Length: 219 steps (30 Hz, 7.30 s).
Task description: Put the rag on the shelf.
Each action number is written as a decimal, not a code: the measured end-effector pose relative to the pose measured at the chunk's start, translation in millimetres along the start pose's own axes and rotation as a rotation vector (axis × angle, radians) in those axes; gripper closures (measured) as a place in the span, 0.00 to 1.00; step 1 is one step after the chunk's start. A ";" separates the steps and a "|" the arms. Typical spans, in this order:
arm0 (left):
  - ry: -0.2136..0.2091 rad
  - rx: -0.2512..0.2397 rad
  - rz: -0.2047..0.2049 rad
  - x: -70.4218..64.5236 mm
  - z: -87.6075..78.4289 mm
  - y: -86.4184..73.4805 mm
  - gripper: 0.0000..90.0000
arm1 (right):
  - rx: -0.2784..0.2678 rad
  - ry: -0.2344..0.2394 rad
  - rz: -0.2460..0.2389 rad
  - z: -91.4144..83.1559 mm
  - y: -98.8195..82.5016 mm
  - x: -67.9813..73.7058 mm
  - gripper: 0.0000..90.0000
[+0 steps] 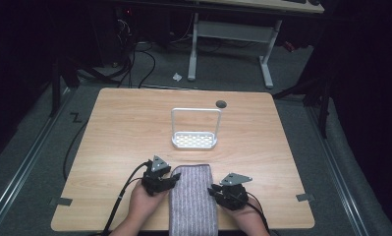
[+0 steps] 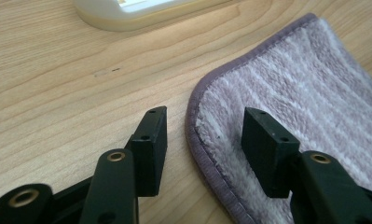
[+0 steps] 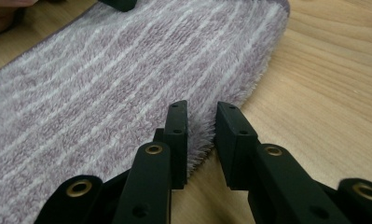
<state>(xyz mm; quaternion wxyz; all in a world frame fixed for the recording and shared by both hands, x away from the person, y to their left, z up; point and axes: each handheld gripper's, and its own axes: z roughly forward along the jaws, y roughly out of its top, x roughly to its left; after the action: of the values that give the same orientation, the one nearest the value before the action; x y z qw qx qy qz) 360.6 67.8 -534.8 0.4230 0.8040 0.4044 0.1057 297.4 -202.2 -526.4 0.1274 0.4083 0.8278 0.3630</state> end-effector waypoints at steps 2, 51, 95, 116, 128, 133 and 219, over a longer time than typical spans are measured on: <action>-0.015 0.003 0.001 -1.6 1.6 1.1 0.61 | 0.010 -0.002 -0.012 -1.6 -0.7 2.0 0.83; -0.055 -0.094 -0.005 -7.3 -19.6 -13.7 0.89 | -0.154 -0.085 0.081 25.2 30.9 6.7 0.94; -0.007 -0.459 0.103 -40.8 -88.6 66.3 0.89 | -0.592 -0.194 -0.025 -56.4 86.6 12.0 0.94; 0.017 -0.570 0.146 -40.4 -110.6 120.7 0.89 | -0.717 -0.204 -0.024 -92.5 135.4 4.5 0.94; 0.059 -0.596 0.198 -35.0 -109.1 148.5 0.89 | -0.743 -0.233 -0.023 -101.6 158.7 -6.0 0.94; 0.069 -0.604 0.217 -30.0 -107.8 162.1 0.90 | -0.757 -0.245 -0.026 -106.4 168.2 -12.8 0.94; 0.149 -0.338 0.074 56.0 -36.3 220.3 0.49 | -0.430 -0.285 0.062 -20.7 230.8 -118.8 0.51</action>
<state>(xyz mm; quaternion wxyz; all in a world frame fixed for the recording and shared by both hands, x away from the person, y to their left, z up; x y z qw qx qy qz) 502.0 61.4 -353.3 0.5170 0.7256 0.3813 0.2467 496.9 -210.7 -359.2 0.3153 0.4443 0.6924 0.4731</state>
